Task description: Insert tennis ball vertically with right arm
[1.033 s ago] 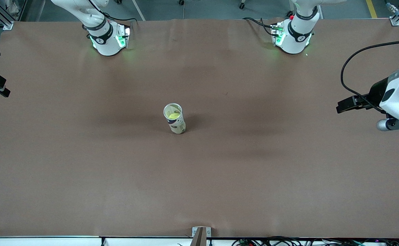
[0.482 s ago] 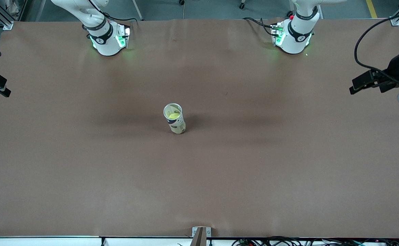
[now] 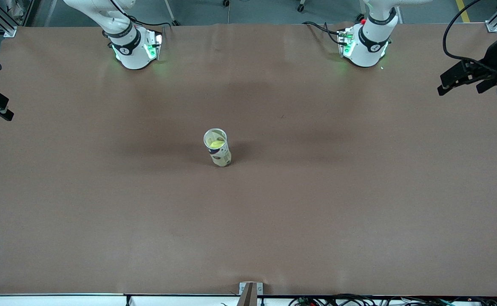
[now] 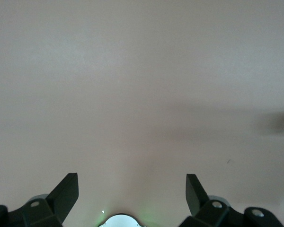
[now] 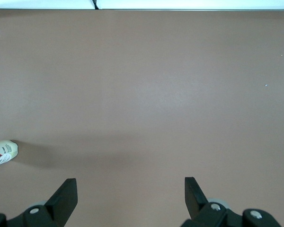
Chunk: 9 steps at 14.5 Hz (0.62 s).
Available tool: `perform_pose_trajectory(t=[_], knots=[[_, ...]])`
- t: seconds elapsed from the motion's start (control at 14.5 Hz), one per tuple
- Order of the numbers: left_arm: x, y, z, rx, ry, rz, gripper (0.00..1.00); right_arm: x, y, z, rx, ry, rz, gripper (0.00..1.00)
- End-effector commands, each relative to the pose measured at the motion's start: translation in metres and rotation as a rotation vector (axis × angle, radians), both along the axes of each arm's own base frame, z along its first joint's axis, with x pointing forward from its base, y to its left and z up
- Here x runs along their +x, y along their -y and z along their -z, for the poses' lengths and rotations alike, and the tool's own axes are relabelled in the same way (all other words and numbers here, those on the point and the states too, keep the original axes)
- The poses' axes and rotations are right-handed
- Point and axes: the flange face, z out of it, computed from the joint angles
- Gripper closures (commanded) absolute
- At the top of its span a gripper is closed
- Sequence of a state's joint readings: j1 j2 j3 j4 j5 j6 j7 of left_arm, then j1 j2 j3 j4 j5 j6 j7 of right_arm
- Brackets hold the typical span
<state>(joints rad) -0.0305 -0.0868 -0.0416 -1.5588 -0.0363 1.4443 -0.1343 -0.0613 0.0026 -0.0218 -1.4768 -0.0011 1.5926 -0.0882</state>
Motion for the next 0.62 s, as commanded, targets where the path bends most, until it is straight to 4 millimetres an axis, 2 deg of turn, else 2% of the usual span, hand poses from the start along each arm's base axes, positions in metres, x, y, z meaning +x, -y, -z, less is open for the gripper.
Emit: perform_pose_trajectory(t=[0.0,0.55], knots=[[-0.013,-0.004,-0.007,0.017,0.021,0.011,0.00,-0.001,-0.002,-0.003,-0.004,-0.001,0.003,0.00],[-0.025,-0.008,-0.025,0.016,0.057,-0.002,0.00,-0.001,-0.003,-0.003,-0.004,-0.001,0.002,0.00]])
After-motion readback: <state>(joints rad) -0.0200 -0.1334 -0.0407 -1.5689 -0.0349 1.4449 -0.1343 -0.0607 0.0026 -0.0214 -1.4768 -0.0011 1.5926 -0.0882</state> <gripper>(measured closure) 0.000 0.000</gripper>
